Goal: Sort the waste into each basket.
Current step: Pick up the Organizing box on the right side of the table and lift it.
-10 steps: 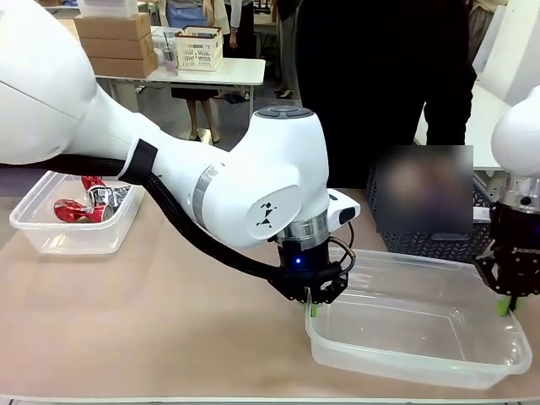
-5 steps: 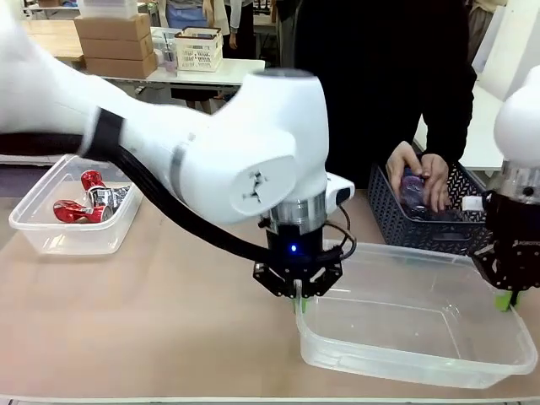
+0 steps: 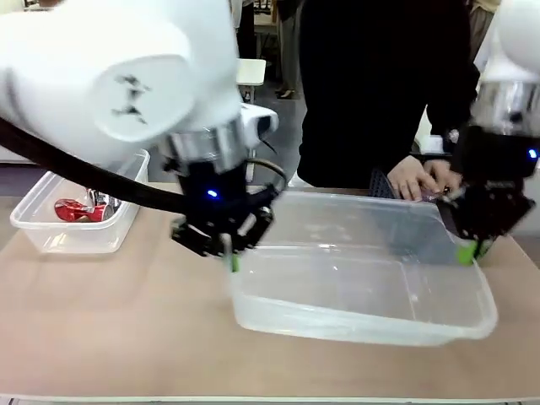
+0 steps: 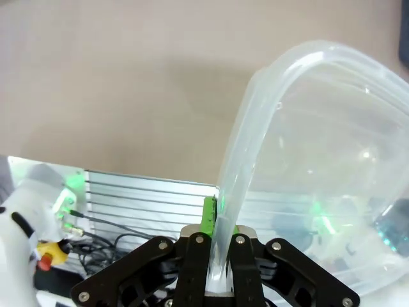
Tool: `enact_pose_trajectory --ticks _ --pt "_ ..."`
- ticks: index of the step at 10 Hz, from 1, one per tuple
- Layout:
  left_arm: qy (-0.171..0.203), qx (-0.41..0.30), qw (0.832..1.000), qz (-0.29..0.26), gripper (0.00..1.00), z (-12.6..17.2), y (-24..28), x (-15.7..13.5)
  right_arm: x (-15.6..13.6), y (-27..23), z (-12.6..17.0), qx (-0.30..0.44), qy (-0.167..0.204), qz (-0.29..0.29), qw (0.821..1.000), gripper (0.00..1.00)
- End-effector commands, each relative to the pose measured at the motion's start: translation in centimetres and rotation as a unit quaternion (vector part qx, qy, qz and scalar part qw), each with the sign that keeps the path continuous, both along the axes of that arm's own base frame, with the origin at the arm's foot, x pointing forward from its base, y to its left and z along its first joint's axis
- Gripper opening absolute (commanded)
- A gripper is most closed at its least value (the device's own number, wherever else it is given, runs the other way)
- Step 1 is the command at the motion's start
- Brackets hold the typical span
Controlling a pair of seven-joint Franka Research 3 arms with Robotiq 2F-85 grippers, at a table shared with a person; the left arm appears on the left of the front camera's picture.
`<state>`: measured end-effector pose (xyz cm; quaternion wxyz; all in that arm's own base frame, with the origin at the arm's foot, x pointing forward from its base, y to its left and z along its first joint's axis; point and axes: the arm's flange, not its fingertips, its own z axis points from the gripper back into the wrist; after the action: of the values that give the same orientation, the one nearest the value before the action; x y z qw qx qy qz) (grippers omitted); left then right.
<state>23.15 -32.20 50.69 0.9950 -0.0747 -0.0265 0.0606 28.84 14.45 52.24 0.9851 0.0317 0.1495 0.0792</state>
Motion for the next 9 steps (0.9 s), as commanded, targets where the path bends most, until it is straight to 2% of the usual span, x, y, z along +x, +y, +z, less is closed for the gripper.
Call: enact_pose_trajectory --ticks 1,2,4,5,7,9 --pt "-0.017 0.024 0.998 0.055 0.00 -0.2 6.6 1.3 2.2 1.5 2.9 -0.030 0.047 0.038 0.998 0.00" --pt "-0.029 0.011 0.998 0.056 0.00 0.1 8.7 1.6 4.2 4.0 3.7 -0.036 0.048 0.028 0.998 0.00" --pt "-0.046 -0.018 0.997 0.061 0.00 -0.2 11.1 3.2 8.3 7.5 3.2 -0.032 0.091 0.013 0.995 0.00" --pt "-0.031 -0.047 0.997 0.060 0.00 -0.6 11.1 5.2 9.9 8.4 2.3 -0.031 0.104 -0.015 0.994 0.00" --pt "-0.045 -0.066 0.996 0.032 0.00 -1.5 9.5 9.9 11.6 8.3 1.3 -0.002 0.121 -0.026 0.992 0.00" --pt "-0.026 -0.070 0.997 0.033 0.00 -2.2 8.5 11.9 13.6 7.7 0.9 0.025 0.101 -0.090 0.990 0.00"
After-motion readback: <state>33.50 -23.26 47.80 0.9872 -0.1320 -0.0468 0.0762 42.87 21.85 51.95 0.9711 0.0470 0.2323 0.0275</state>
